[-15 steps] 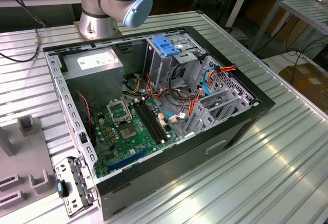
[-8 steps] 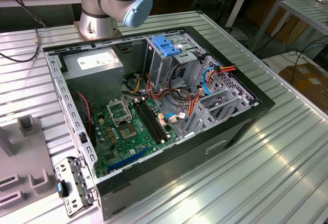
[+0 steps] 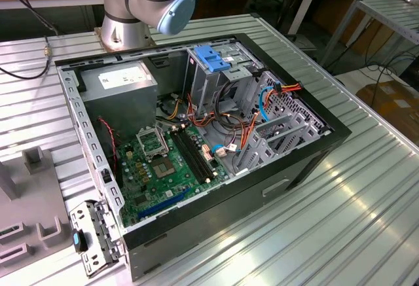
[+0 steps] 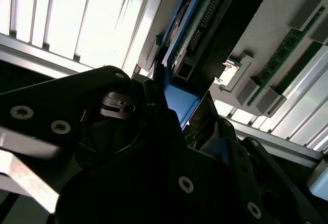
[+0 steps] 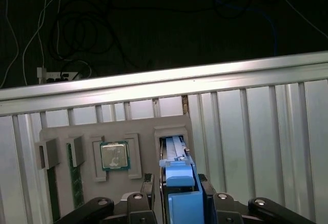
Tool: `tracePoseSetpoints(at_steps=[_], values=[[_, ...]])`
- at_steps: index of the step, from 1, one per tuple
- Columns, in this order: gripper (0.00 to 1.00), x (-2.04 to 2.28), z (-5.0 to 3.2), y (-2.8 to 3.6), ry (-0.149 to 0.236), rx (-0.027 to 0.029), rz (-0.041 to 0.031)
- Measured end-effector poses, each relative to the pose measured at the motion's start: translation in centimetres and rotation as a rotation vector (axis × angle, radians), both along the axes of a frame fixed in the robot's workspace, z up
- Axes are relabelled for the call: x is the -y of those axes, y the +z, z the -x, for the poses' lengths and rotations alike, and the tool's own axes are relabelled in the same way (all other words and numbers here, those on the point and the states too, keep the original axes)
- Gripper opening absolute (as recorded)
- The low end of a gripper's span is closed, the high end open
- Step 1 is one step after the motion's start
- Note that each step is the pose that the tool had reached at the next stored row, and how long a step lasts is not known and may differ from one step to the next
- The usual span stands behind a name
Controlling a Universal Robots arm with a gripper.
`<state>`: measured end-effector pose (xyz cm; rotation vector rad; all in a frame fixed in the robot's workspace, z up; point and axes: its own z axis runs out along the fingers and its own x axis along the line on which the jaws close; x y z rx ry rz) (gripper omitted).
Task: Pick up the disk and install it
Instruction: 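Pick up the disk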
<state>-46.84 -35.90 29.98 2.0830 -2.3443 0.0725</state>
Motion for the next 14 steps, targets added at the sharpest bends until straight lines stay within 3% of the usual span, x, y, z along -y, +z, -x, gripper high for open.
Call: tracePoseSetpoints(at_steps=[5, 6, 14], values=[[0.44, 0.01, 0.00, 0.00, 0.000, -0.0001, 0.0000], [0.38, 0.01, 0.00, 0.00, 0.000, 0.0000, 0.0000], [0.37, 0.01, 0.00, 0.00, 0.000, 0.0001, 0.0000]])
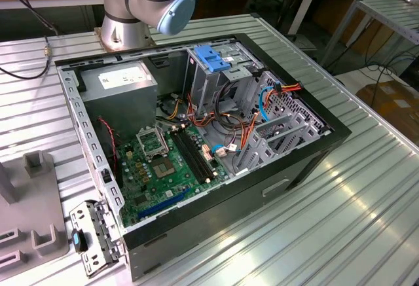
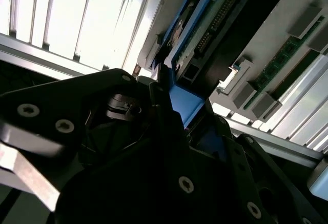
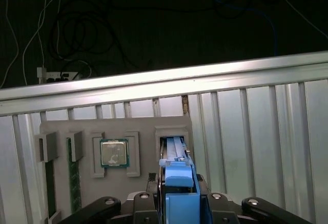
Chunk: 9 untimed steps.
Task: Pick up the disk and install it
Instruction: 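Pick up the disk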
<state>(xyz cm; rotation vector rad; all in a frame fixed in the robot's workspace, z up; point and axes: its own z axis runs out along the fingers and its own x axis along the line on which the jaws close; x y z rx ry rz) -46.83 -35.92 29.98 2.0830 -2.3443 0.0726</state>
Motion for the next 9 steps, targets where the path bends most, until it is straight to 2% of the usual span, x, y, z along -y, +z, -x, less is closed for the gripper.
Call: tracePoseSetpoints(at_steps=[5, 7, 9], values=[[0.37, 0.01, 0.00, 0.00, 0.006, -0.0001, 0.0000], [0.37, 0.03, 0.01, -0.01, 0.022, -0.0001, 0.0001], [0.37, 0.05, 0.00, -0.03, 0.054, 0.0000, 0.0002]])
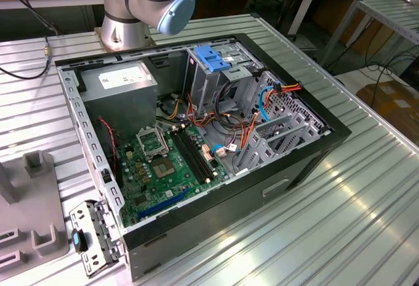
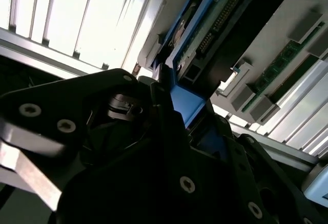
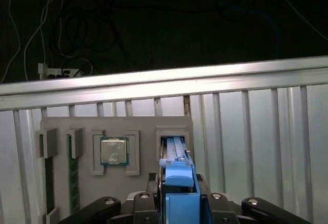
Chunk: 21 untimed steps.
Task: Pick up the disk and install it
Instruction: 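Pick up the disk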
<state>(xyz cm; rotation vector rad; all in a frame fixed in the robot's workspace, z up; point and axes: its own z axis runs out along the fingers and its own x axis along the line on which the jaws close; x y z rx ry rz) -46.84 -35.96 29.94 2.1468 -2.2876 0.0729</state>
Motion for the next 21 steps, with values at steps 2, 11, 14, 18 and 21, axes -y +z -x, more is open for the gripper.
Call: tracePoseSetpoints(at_steps=[2, 11, 14, 18, 21], values=[[0.37, 0.02, 0.00, -0.01, 0.027, -0.0001, 0.0000], [0.37, 0.03, 0.00, -0.03, 0.052, 0.0000, -0.0001], [0.37, 0.03, 0.00, -0.03, 0.052, 0.0000, -0.0001], [0.37, 0.03, 0.00, -0.03, 0.043, -0.0001, -0.0001], [0.37, 0.03, 0.00, -0.04, 0.041, 0.0000, -0.0001]])
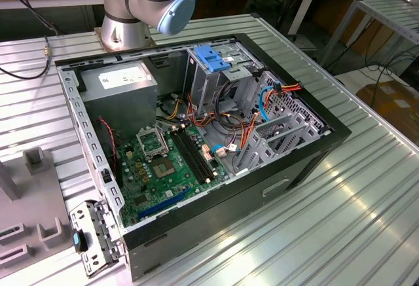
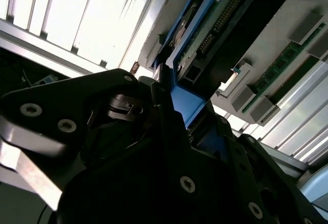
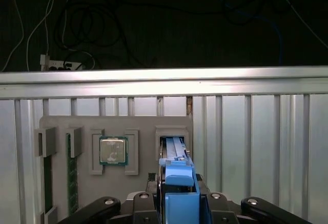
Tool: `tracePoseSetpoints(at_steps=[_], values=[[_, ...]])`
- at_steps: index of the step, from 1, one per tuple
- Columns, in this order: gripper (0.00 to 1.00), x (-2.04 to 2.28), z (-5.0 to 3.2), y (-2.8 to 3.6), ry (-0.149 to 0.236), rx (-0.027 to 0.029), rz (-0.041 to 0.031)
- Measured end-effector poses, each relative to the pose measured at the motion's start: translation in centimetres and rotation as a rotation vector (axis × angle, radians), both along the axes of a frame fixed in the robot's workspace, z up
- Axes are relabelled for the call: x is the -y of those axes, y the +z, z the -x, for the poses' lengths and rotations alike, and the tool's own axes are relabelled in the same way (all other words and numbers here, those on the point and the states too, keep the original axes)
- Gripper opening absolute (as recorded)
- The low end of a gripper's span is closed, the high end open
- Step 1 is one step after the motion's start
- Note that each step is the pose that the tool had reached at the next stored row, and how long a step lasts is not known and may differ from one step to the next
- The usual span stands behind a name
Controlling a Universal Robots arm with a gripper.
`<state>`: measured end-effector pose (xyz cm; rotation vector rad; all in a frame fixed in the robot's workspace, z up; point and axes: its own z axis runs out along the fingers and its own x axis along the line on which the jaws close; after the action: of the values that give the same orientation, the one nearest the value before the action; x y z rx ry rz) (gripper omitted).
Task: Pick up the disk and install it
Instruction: 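Pick up the disk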
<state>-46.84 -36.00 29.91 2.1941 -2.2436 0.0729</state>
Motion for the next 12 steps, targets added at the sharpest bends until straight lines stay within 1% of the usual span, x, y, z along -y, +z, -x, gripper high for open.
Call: tracePoseSetpoints(at_steps=[7, 9, 12], values=[[0.37, 0.00, 0.00, 0.00, 0.000, 0.0000, 0.0000], [0.37, -0.01, 0.00, 0.01, 0.000, 0.0008, -0.0001], [0.37, 0.00, 0.00, 0.21, 0.000, 0.0018, 0.0013]])
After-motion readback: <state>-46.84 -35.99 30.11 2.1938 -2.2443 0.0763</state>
